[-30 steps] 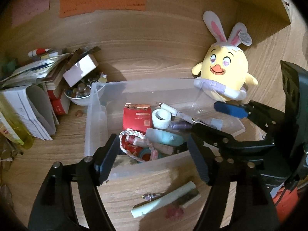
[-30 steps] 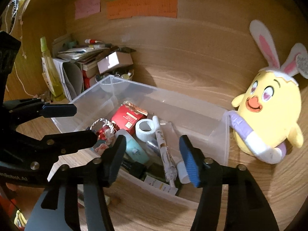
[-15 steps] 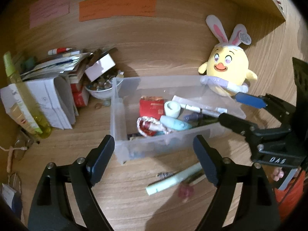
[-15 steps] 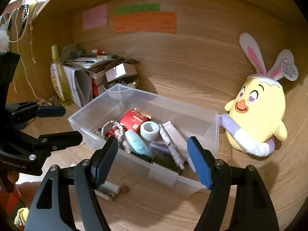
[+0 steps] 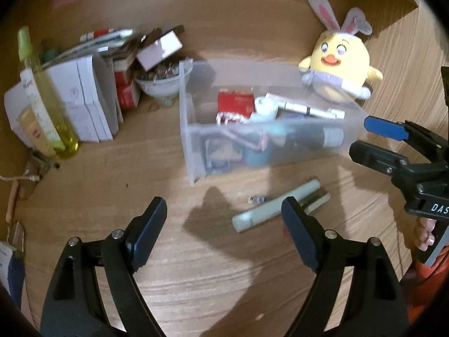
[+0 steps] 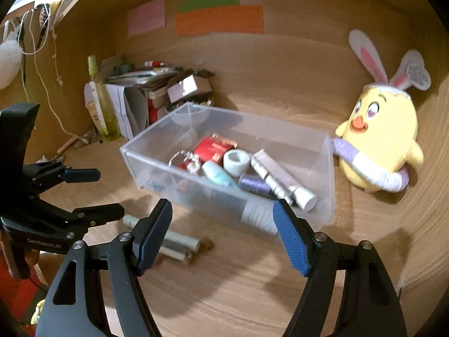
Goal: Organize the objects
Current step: 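Withdraw both tools from the bin toward the remaining desk items, then grasp mint-green marker with left tool while right tool grasps beige dotted block, then carry mint-green marker with left tool while right tool carries beige block to bin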
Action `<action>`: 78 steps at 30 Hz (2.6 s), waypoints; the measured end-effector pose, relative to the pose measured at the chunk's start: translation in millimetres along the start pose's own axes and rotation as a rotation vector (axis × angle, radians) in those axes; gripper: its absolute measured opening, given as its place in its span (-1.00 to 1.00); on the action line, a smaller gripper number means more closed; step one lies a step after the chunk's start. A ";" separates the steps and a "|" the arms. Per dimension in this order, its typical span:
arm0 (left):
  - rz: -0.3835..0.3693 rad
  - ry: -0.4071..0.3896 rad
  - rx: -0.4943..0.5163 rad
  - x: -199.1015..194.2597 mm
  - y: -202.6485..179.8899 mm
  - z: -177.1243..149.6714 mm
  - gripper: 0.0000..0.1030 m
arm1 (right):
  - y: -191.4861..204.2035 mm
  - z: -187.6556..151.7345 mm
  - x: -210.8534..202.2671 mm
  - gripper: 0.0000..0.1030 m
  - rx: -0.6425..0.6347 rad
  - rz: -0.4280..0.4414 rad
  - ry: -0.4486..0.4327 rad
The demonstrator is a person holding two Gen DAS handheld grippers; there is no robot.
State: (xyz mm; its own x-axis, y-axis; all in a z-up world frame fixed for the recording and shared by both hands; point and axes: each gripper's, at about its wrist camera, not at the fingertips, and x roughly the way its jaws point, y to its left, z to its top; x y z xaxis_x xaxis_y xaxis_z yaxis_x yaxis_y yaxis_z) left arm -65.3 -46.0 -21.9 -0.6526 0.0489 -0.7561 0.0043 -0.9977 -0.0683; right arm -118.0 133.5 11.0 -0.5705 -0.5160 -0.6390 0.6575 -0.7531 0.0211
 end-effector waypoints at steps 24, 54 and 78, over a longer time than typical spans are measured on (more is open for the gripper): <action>-0.116 0.059 0.099 29.5 -12.9 -2.9 0.16 | 30.3 -34.9 49.1 -0.29 0.023 0.100 0.182; -0.139 0.125 0.105 24.6 -11.6 -23.8 -0.58 | 4.5 -40.0 32.2 -0.34 0.075 0.081 0.151; -0.142 0.069 0.116 25.2 -35.3 -12.0 -0.71 | -0.6 -32.4 26.8 -0.34 0.094 0.116 0.121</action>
State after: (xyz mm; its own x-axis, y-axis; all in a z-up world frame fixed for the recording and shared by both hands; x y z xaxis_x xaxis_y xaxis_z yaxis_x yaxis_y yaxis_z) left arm -72.8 -9.0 -46.4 -0.5867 0.1884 -0.7876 -0.1741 -0.9792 -0.1045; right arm -117.7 133.4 -31.1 -0.4265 -0.5528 -0.7159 0.6633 -0.7293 0.1679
